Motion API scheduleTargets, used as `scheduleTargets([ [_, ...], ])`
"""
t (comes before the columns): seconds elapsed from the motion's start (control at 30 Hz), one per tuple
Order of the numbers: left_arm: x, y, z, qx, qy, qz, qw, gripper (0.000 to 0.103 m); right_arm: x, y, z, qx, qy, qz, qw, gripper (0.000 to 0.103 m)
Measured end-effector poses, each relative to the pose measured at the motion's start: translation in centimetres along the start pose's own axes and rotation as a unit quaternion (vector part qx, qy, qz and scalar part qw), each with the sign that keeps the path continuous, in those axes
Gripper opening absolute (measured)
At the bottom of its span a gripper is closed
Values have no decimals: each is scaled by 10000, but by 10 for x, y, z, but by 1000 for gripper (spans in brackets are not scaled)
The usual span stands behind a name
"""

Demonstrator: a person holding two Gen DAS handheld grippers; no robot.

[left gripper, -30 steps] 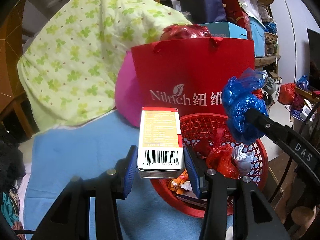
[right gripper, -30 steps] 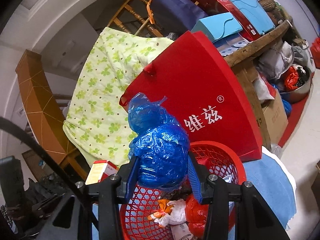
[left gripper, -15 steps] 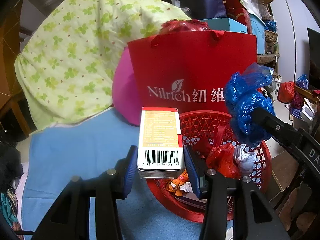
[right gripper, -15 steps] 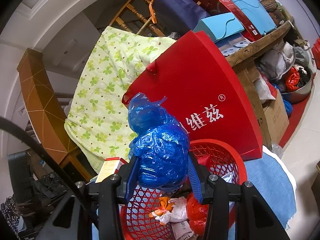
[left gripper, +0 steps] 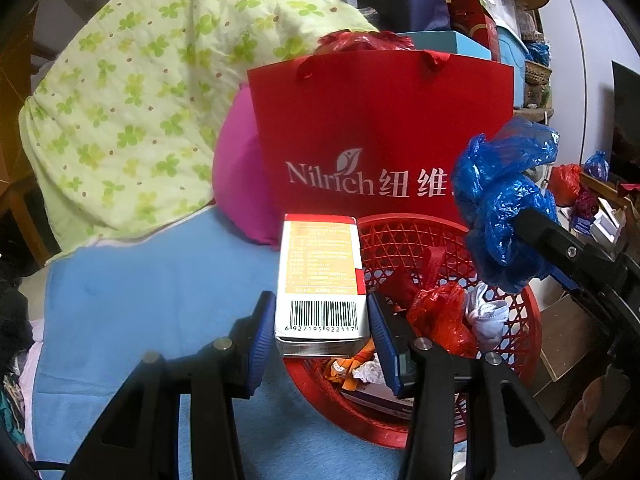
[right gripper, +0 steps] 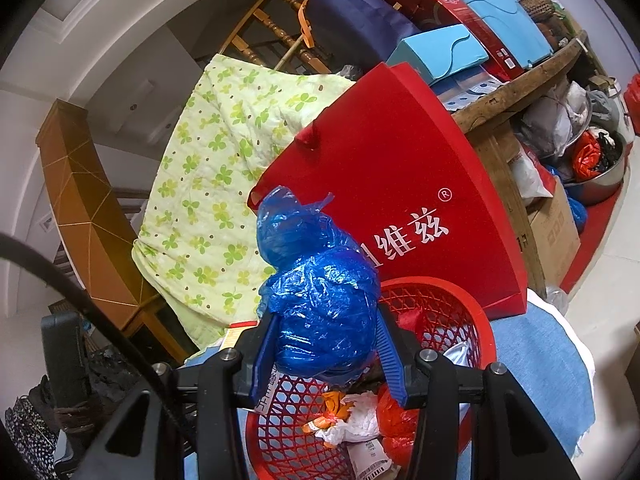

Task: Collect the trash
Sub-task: 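Carry the blue bag and white box together over the red mesh basket, then open both grippers to drop the blue bag and white box into the basket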

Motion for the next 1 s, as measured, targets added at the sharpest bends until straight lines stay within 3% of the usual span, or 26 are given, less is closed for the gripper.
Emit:
scheduleTargets([
  [0.4,-6,-13,-8,546,-59,115,9984,49,1,-9,-7,25,-201,139,9997,50],
  [0.53,-4,-16,-14,667,-150,120,9976,52,0,-13,-14,-52,-476,219,9986,55],
  [0.6,-2,-15,-13,628,-159,102,9978,58,0,-14,-16,-156,-599,244,9978,61],
  [0.7,1,-7,-10,567,-178,50,9982,61,-1,-12,-19,-203,-682,220,9972,61],
  [0.77,2,-2,-6,457,-197,-1,9988,71,0,-13,-18,-217,-667,230,9973,61],
  [1.0,13,26,11,103,-230,-118,9996,80,2,-15,-8,-66,-342,269,9990,61],
])
Point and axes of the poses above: each gripper's, at about its wrist camera, not at the fingertips, and y roughly against the way its jaws point, z to its left, x to its underside, the point moved 9 cm from there along -y, roughly the way its jaws point, and after that the axes turned 14 degrees about z, right-handed, at the moved point
